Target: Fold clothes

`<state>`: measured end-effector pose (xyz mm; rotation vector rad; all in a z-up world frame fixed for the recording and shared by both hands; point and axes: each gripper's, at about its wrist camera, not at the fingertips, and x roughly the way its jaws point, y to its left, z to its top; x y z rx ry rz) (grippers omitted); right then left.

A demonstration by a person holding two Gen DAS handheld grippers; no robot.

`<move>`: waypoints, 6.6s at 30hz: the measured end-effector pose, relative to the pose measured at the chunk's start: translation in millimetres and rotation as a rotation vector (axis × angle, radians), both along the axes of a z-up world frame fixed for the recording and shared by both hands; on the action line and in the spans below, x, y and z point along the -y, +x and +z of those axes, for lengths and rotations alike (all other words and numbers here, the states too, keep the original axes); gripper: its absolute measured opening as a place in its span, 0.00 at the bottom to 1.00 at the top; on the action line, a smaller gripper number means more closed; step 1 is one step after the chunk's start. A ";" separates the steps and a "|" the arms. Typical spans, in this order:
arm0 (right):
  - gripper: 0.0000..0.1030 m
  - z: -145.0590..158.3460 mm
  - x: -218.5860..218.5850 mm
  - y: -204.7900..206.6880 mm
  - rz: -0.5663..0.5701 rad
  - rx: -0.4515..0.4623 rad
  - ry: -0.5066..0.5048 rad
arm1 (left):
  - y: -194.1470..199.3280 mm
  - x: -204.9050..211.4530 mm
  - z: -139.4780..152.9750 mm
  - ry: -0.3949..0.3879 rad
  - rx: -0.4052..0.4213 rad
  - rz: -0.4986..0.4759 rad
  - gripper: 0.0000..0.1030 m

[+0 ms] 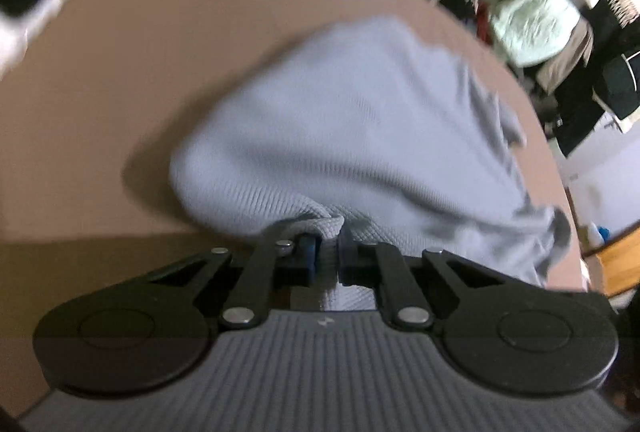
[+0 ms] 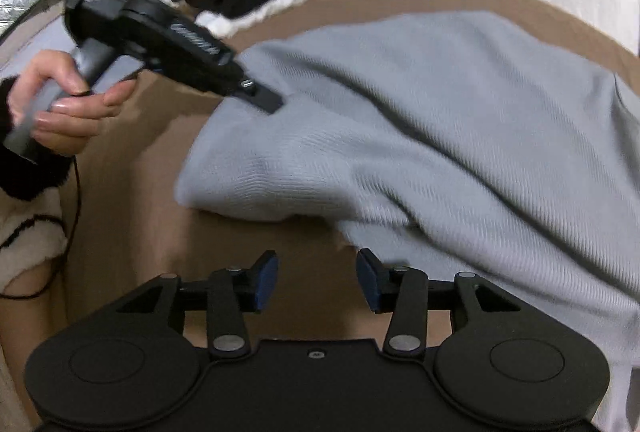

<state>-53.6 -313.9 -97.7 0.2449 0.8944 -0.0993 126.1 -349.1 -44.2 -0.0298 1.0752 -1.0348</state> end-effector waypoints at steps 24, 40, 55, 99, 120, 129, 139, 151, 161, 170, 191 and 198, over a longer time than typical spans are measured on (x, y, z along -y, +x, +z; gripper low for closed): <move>0.38 -18.4 -29.8 59.9 0.060 -0.028 -0.275 | 40.5 -4.7 5.7 -0.051 0.117 0.116 0.07; 0.13 32.5 -26.2 -10.4 0.104 -0.083 0.569 | 58.6 -81.6 27.6 -0.048 -0.128 0.144 0.10; 0.28 33.3 -12.6 17.0 0.190 -0.137 0.532 | 70.5 -81.5 3.1 0.059 -0.080 0.279 0.66; 0.00 41.8 146.0 133.2 -0.248 -0.205 -0.085 | -40.1 -24.8 8.5 -0.145 0.135 -0.398 0.21; 0.72 56.5 135.9 54.4 -0.276 0.043 0.377 | -5.7 19.9 -18.9 -0.137 0.027 -0.246 0.24; 0.24 41.4 95.4 109.0 -0.153 -0.138 -0.053 | -26.3 28.1 -15.8 -0.094 0.096 -0.380 0.24; 0.06 67.8 122.0 33.6 -0.375 -0.066 -0.055 | 34.1 -1.1 -3.0 -0.315 -0.072 -0.265 0.40; 0.04 12.1 164.8 -61.0 -0.670 -0.082 0.264 | 2.2 11.1 -21.8 -0.258 -0.080 -0.332 0.57; 0.04 45.0 167.3 -85.0 -0.474 0.123 0.339 | -27.8 24.9 -34.0 -0.206 -0.061 -0.285 0.65; 0.11 56.2 182.1 -89.5 -0.428 0.342 0.542 | 33.5 -28.1 27.5 -0.185 0.303 0.032 0.09; 0.48 173.2 280.3 167.5 -0.158 -0.303 -0.042 | 154.8 -64.7 -48.1 0.160 0.366 0.353 0.15; 0.49 85.4 258.2 233.6 0.058 -0.429 -0.082 | 174.3 -98.6 -68.0 -0.020 0.177 0.341 0.15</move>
